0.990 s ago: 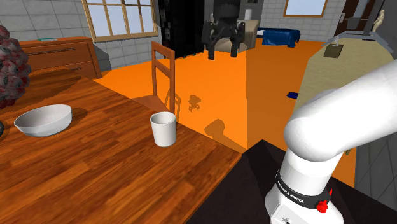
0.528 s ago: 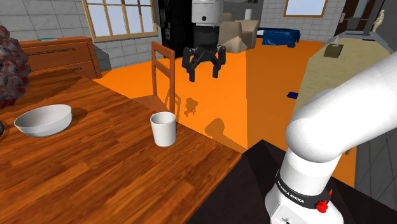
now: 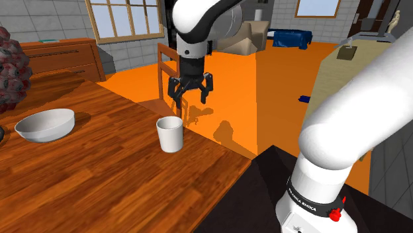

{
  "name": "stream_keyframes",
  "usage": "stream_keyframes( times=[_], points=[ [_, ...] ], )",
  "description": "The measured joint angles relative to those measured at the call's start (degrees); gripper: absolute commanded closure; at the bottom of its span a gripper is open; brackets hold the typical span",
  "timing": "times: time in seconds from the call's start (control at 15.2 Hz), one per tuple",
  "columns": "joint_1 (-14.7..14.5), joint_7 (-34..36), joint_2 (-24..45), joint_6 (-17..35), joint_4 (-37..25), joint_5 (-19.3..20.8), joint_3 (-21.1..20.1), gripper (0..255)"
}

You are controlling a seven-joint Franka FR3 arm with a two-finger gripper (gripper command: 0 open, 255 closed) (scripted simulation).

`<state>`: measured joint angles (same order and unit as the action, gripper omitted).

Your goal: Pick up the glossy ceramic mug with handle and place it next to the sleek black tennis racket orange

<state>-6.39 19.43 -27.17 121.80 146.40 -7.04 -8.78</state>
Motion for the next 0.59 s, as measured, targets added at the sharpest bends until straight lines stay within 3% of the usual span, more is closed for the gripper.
stream_keyframes(
  times=[0.2, 0.59],
  points=[
    [-0.6, 2.5, 5.5, 6.9, 0.6, -0.4, -2.3, 0],
    [-0.8, 3.8, 10.1, 12.9, 1.6, -0.3, -3.6, 0]
  ],
)
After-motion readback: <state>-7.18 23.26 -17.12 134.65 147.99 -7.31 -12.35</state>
